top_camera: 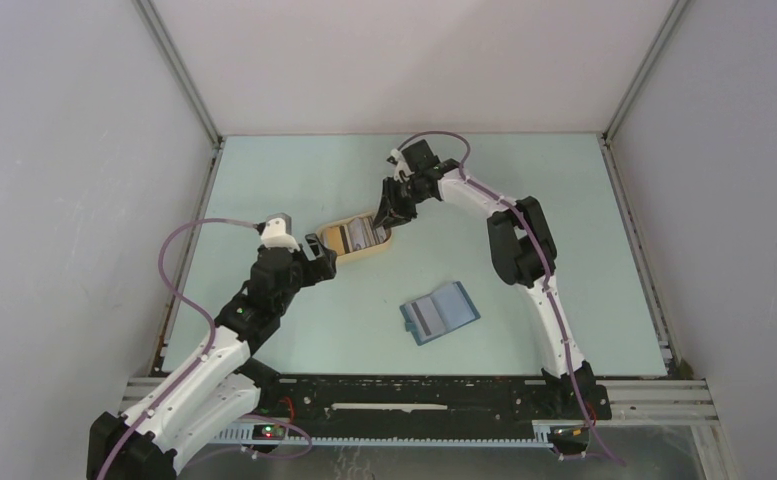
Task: Put the credit cards into the card holder
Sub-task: Pick up the credit card from the storage box, then insert the credit card into the card holder.
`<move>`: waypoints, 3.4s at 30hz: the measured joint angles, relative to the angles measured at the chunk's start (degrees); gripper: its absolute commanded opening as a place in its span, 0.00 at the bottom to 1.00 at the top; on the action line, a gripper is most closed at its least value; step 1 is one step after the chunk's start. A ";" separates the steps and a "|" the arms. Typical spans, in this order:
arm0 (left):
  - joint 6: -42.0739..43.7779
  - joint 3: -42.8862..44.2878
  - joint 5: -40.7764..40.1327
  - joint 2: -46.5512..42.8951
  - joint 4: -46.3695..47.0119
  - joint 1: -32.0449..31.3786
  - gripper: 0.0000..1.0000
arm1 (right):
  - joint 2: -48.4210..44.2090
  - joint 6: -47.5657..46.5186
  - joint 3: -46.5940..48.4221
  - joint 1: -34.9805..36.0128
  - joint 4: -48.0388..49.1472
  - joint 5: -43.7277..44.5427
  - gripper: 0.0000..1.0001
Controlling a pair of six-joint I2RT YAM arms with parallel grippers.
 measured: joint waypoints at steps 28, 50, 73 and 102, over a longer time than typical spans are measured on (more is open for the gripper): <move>-0.04 0.00 0.09 -0.44 0.00 0.00 0.86 | -5.95 -9.51 -0.33 1.81 -2.40 14.19 0.00; -2.29 -6.86 19.10 -4.09 14.73 0.11 0.87 | -32.41 -31.08 -22.25 -3.87 -7.17 -3.96 0.00; -16.63 -15.93 33.42 1.14 39.58 -0.50 0.85 | -45.66 -55.65 -42.82 -13.53 -22.38 -29.75 0.00; -19.56 1.57 26.91 42.21 42.53 -24.02 0.13 | -34.12 -49.24 -52.26 -16.22 -17.38 -21.18 0.00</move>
